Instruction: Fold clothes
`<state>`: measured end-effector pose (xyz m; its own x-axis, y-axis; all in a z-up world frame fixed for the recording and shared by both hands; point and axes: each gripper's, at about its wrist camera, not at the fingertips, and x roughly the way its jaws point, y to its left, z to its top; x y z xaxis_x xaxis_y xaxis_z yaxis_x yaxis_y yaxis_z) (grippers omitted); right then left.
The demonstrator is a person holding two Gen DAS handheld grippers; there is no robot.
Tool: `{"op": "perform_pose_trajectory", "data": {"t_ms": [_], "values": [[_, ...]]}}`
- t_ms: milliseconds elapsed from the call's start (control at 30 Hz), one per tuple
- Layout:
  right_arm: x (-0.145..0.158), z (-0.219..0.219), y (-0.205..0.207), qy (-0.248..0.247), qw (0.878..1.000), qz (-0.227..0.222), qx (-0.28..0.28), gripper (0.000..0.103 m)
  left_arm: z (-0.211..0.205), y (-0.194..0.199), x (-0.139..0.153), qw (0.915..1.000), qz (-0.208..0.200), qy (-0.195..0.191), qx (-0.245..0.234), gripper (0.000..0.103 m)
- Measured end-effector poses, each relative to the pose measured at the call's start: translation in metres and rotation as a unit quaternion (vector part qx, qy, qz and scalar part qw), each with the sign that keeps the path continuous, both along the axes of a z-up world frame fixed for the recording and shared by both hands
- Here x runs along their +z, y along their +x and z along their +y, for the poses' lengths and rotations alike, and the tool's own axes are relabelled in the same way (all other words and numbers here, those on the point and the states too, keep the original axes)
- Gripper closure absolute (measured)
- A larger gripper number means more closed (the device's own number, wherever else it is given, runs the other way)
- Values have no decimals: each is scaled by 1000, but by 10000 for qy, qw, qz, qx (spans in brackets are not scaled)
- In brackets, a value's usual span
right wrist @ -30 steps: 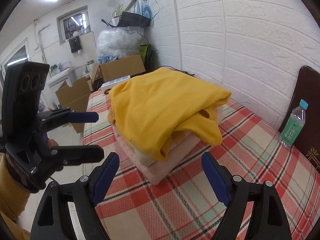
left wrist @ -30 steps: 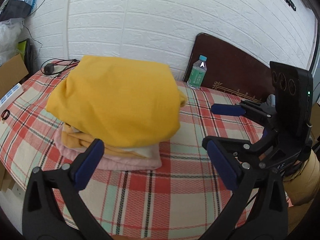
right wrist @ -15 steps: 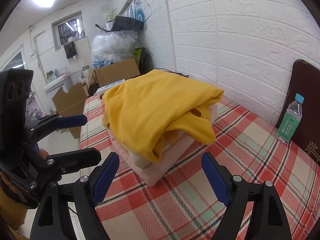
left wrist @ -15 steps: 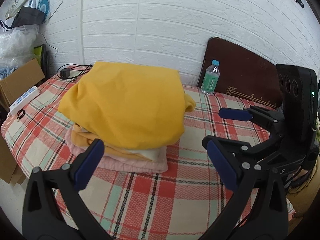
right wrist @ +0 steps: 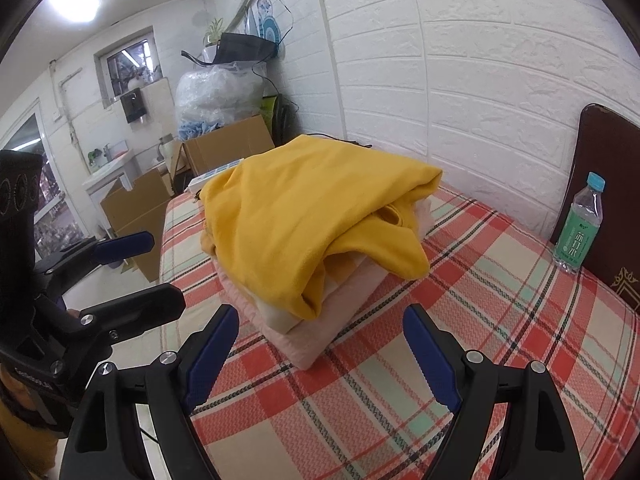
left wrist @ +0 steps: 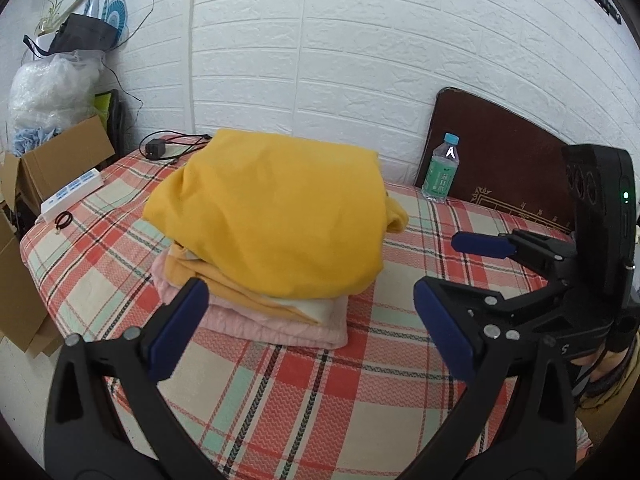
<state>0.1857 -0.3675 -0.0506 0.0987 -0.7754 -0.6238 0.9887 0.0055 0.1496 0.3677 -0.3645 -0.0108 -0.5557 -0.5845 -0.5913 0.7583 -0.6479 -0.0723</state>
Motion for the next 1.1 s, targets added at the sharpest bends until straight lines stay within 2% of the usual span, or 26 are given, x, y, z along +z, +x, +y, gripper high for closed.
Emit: {"op": "perform_pose_trajectory", "data": {"t_ms": [200,267,500,700,1100], "values": [[2,5,-1,-77,10000,2,-42,17,-3,6,-9,9990,-182,137,387,0],[3,7,1,-108,9999,44,-29,17,-1,8,-9,9986,-234,6,482,0],[4,11,5,-159,9999,69,-10,17,-2,10,-13,9978,-252,69,607,0],[6,13,9,-208,9997,90,68,17,0,13,-12,9970,-289,-34,713,0],[3,14,10,-197,9998,63,81,17,3,6,-11,9969,-370,-118,678,0]]}}
